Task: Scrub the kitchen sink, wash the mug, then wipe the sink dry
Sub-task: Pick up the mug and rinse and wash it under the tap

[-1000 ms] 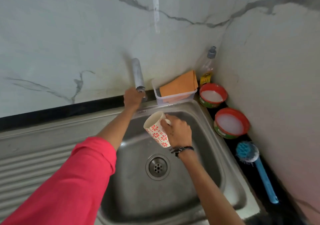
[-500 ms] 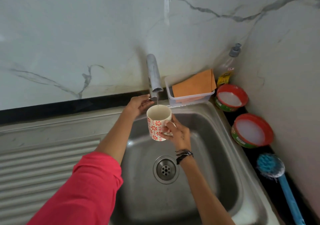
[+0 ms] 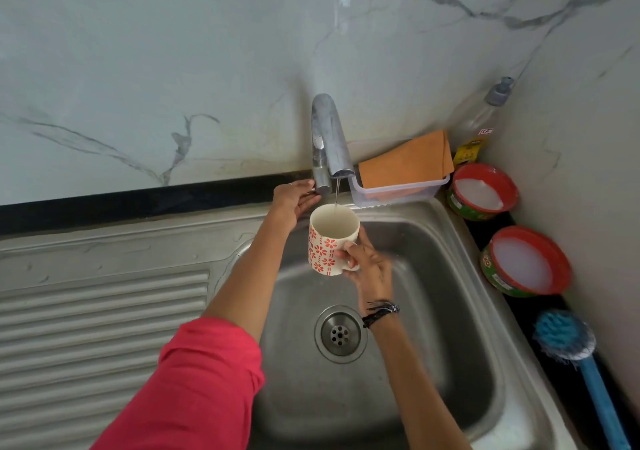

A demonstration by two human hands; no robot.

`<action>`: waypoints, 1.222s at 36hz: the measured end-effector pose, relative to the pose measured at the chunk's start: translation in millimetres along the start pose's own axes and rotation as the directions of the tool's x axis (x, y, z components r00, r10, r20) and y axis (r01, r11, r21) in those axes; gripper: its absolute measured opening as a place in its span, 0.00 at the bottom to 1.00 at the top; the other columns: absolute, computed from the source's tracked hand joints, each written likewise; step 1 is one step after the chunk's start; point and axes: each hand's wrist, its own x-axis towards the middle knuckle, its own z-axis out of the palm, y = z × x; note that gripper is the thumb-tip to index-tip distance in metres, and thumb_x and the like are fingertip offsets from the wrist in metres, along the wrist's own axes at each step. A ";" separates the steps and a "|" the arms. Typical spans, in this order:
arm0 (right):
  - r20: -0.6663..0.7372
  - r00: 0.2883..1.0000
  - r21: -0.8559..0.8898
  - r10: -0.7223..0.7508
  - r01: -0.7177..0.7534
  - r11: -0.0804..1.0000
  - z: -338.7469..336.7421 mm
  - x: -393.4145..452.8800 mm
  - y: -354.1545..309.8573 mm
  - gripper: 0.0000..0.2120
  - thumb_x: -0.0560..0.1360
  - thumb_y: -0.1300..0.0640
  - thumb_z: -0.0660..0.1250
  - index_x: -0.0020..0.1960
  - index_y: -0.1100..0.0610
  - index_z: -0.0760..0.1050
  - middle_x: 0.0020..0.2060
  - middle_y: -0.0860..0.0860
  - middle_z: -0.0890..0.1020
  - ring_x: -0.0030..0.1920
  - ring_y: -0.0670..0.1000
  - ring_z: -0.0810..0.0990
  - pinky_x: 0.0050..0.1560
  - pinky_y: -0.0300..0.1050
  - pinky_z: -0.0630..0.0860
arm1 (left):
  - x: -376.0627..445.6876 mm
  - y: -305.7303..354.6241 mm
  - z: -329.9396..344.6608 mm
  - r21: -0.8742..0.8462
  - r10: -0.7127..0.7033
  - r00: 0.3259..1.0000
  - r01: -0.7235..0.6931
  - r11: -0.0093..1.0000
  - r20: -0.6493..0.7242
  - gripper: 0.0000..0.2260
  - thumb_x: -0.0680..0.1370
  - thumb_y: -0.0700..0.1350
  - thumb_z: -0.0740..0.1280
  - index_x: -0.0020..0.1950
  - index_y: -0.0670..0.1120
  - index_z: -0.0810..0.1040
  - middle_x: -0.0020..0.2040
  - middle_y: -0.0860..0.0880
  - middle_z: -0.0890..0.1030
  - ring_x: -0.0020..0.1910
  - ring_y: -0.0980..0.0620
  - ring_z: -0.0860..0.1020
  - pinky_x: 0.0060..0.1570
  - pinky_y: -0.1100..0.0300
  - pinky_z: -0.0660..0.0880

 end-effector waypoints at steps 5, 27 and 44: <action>-0.020 0.999 -0.042 -0.031 0.030 0.999 1.0 -0.8 2.2 0.15 0.74 0.66 0.66 0.60 0.67 0.75 0.42 0.46 0.85 0.37 0.36 0.82 0.55 0.49 0.76 | -0.1 -0.2 1.1 -0.013 0.002 1.000 -0.002 1.000 -0.025 0.11 0.77 0.34 0.64 0.59 0.33 0.75 0.40 0.43 0.79 0.38 0.49 0.79 0.36 0.62 0.80; -0.015 0.990 -0.099 -0.139 0.137 0.986 -0.8 7.5 10.8 0.11 0.73 0.69 0.65 0.54 0.74 0.76 0.37 0.38 0.85 0.48 0.50 0.81 0.52 0.51 0.70 | 0.9 2.6 3.8 0.025 -0.028 0.999 0.029 0.999 -0.045 0.10 0.78 0.34 0.63 0.59 0.35 0.75 0.40 0.42 0.78 0.36 0.49 0.79 0.41 0.59 0.80; -0.011 0.986 -0.124 -0.164 0.162 0.979 -1.4 7.7 4.2 0.08 0.71 0.68 0.67 0.43 0.76 0.77 0.55 0.48 0.83 0.47 0.48 0.82 0.59 0.58 0.73 | -3.1 4.9 4.9 0.030 -0.033 0.998 0.035 0.999 -0.052 0.10 0.79 0.35 0.61 0.59 0.36 0.75 0.39 0.42 0.78 0.32 0.50 0.79 0.31 0.63 0.79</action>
